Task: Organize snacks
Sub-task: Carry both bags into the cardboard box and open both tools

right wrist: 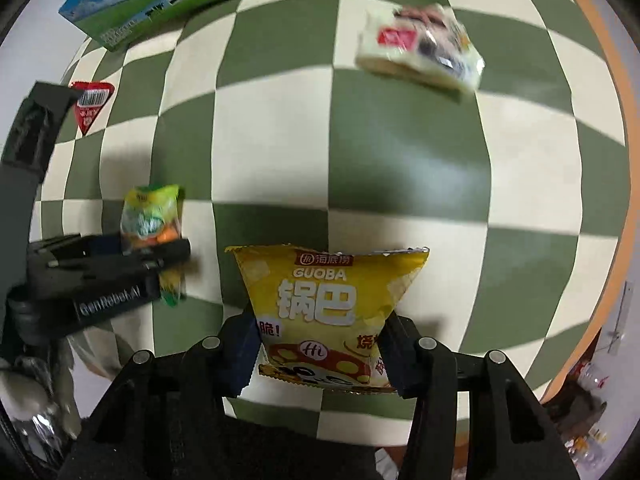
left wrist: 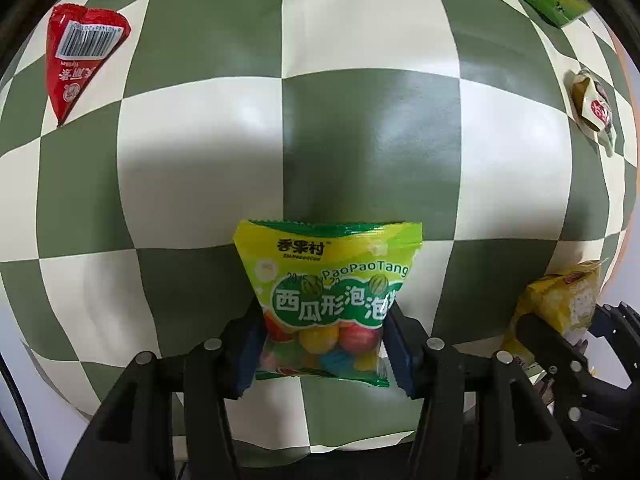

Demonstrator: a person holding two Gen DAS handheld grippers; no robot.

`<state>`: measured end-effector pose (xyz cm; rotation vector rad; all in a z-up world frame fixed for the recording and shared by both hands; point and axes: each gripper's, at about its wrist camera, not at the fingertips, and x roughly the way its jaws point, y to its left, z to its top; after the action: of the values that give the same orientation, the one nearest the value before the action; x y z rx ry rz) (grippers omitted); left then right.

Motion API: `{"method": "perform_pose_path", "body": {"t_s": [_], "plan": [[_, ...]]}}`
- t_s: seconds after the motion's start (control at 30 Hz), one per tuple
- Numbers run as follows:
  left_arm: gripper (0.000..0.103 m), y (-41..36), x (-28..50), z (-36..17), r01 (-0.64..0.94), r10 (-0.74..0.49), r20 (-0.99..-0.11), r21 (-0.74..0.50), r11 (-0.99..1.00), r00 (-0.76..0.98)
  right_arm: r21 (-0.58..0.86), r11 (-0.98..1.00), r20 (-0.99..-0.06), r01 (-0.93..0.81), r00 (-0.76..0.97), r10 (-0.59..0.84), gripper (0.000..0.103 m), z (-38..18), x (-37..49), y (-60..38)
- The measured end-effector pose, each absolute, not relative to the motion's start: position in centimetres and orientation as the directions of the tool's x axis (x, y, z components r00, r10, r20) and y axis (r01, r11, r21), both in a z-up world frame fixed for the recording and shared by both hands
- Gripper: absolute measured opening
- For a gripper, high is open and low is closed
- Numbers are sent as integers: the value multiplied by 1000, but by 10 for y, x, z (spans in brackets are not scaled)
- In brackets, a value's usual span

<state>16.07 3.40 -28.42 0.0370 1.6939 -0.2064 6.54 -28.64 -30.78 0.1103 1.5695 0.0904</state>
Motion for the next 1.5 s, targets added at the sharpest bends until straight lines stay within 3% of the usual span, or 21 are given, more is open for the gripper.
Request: {"method": "perform_pose_path", "body": {"t_s": [0.27, 0.4, 0.5, 0.8, 0.97, 1.13, 1.37, 1.43, 1.47, 1.5], "plan": [[50, 32, 165, -275, 135, -97, -990, -110, 985, -100, 166, 982, -986, 91, 28, 164, 60, -317, 66, -295], [50, 30, 168, -258, 148, -107, -992, -116, 982, -72, 201, 973, -979, 112, 69, 194, 50, -303, 63, -313], [50, 29, 176, -231, 150, -144, -989, -148, 978, -34, 250, 962, -966, 112, 91, 240, 48, -284, 69, -324], [50, 19, 269, -100, 173, -308, -940, -282, 944, 148, 367, 929, -882, 48, 336, 331, 48, -145, 149, -351], [50, 8, 341, -62, 197, -277, -934, -234, 952, 225, 321, 947, -859, 6, 423, 288, 48, -106, 229, -341], [50, -1, 419, -75, 191, -206, -960, -169, 967, 191, 247, 969, -900, 26, 376, 220, 48, -118, 320, -336], [51, 1, 479, -134, 154, -146, -988, -137, 979, 48, 193, 979, -948, 71, 271, 168, 49, -161, 388, -342], [55, 2, 485, -144, 137, -144, -989, -141, 981, 15, 186, 979, -959, 89, 235, 160, 52, -170, 400, -344], [69, 4, 488, -147, 130, -140, -990, -138, 982, 9, 182, 979, -963, 95, 217, 158, 66, -178, 399, -343], [79, 5, 490, -150, 124, -142, -990, -140, 982, 3, 182, 978, -969, 104, 188, 161, 88, -187, 403, -341]]}}
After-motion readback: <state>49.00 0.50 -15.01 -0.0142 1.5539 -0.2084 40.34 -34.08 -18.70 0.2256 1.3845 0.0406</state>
